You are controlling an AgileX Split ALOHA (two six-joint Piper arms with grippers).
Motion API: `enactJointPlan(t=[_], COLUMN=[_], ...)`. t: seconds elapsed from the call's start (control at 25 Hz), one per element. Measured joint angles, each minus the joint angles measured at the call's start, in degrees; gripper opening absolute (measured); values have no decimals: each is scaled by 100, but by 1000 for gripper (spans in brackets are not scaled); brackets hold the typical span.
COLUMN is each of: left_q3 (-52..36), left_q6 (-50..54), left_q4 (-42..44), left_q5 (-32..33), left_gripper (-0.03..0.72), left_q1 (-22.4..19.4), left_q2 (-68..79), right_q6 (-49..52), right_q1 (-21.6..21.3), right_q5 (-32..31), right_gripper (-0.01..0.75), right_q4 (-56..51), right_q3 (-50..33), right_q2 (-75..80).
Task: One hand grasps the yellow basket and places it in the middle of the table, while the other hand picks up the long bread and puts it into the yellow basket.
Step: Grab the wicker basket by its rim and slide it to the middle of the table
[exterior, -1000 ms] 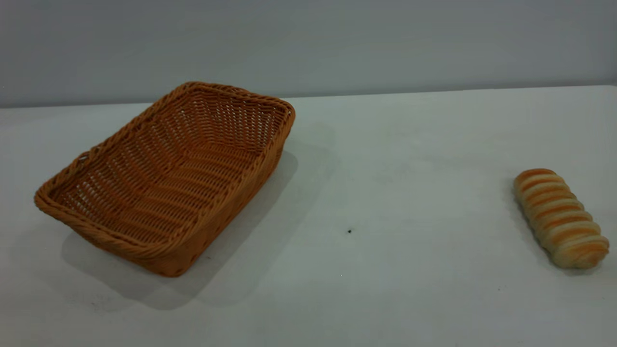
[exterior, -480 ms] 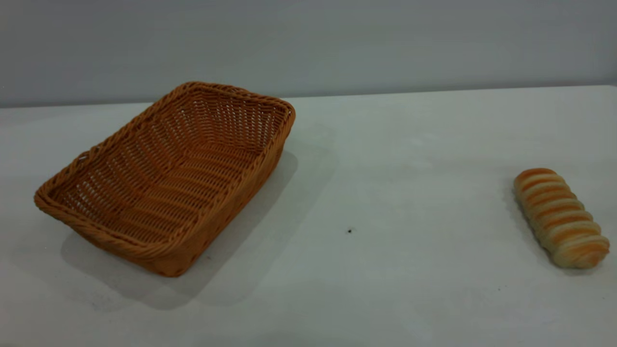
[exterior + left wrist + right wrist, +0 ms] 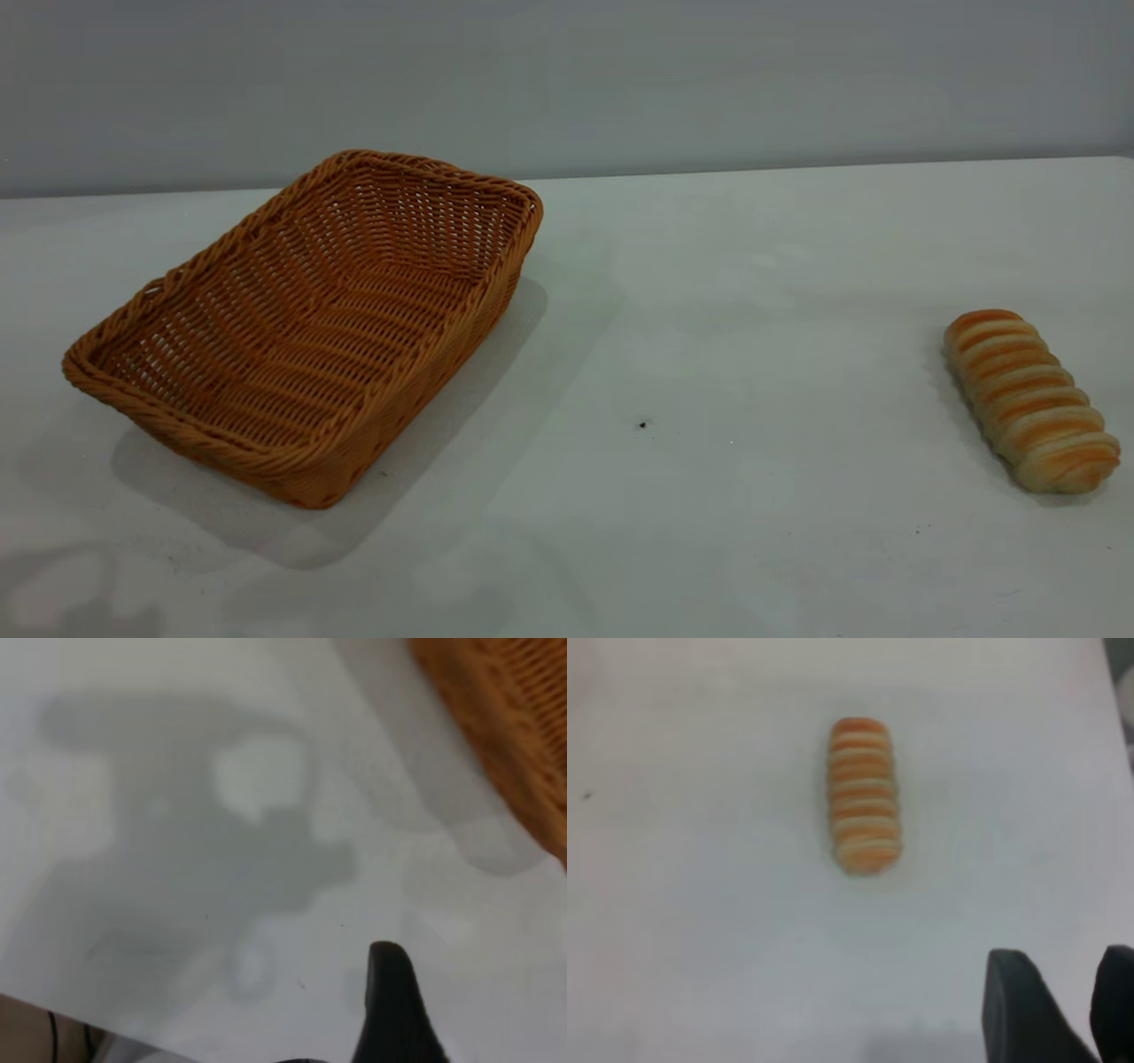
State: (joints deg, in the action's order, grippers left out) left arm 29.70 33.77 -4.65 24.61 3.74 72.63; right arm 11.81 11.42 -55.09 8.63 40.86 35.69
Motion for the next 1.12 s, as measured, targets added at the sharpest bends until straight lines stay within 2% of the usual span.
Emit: enactJointPlan(t=[0.4,0.6,1.12], left_q3=[173,694,1516], left_q6=[755,768,746], left_q4=[-307,-654,-734], left_q5=[-1236,-1270,-1118], left_gripper=[518,518,518], left_q1=[0,0,0], left_q2=[1392,1981,2936], right_q6=[-305,-326,-355], right_q1=[0,0,0], right_q5=[68,265,690], right_gripper=[238,238,238], right_q4=[-619,-636,-636], right_q3=[0,0,0], right_q2=[7,55,786])
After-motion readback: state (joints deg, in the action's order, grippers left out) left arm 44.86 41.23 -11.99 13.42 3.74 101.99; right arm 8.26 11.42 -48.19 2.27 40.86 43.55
